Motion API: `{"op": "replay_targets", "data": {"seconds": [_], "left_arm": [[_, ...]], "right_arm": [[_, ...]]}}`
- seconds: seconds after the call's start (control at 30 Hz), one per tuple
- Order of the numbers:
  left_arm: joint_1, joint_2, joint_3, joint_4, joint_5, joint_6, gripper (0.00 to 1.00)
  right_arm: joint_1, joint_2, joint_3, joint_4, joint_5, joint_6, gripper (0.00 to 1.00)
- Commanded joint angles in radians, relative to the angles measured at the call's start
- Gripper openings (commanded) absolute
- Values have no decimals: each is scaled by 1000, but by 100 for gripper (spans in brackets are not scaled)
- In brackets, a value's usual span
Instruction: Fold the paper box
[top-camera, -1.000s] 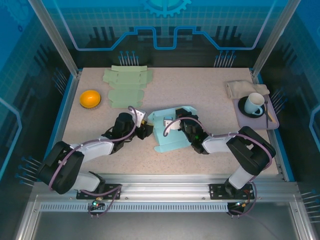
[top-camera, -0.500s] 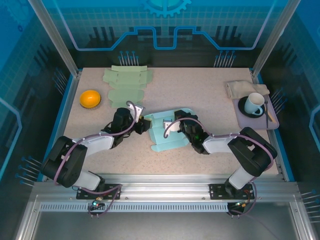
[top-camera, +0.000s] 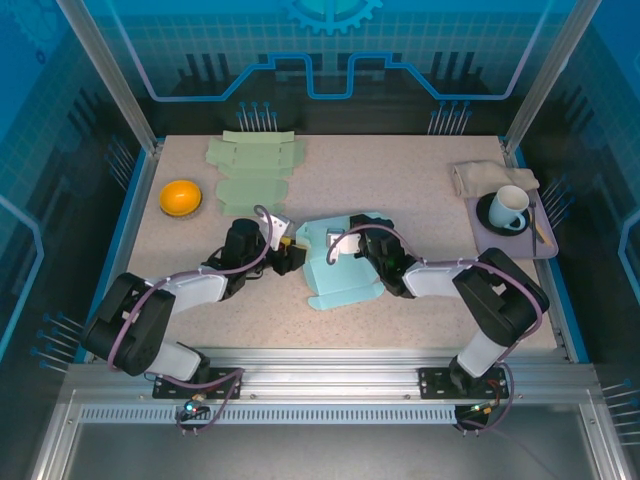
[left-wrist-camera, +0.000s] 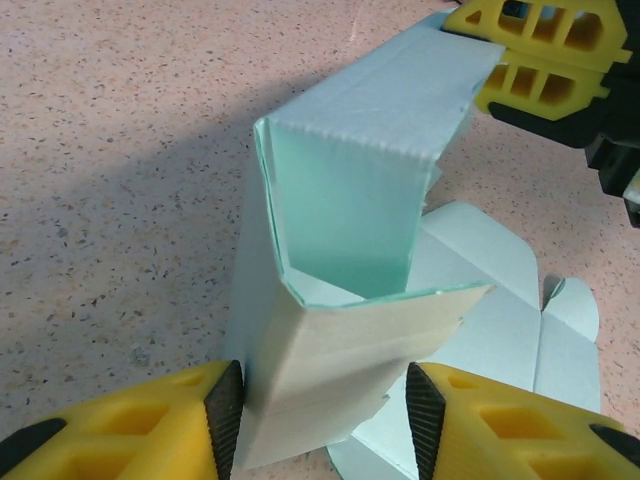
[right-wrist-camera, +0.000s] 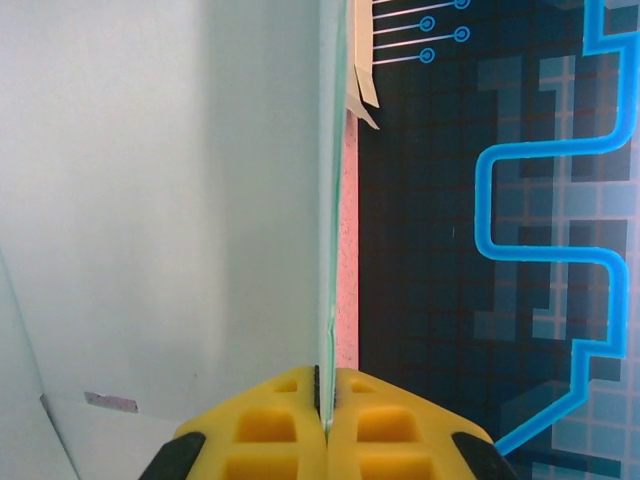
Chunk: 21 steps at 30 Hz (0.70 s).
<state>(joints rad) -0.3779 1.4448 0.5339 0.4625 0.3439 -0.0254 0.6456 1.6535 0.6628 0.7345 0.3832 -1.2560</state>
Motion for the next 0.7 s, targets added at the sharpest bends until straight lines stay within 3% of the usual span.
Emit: {"op": "replay_targets", "data": {"seconds": [0.0,0.43,0.67], "left_arm": [[-3,10,-8,40,62,13,50],[-87,89,53,67,32,2,49],[-100,145,73,88,-86,-14,45]], "right_arm": [[-25,8,25,-31,-26,19,0],[-9,21,-5,7,1,35,0],[31,52,-57,124,49,-10,0]]}}
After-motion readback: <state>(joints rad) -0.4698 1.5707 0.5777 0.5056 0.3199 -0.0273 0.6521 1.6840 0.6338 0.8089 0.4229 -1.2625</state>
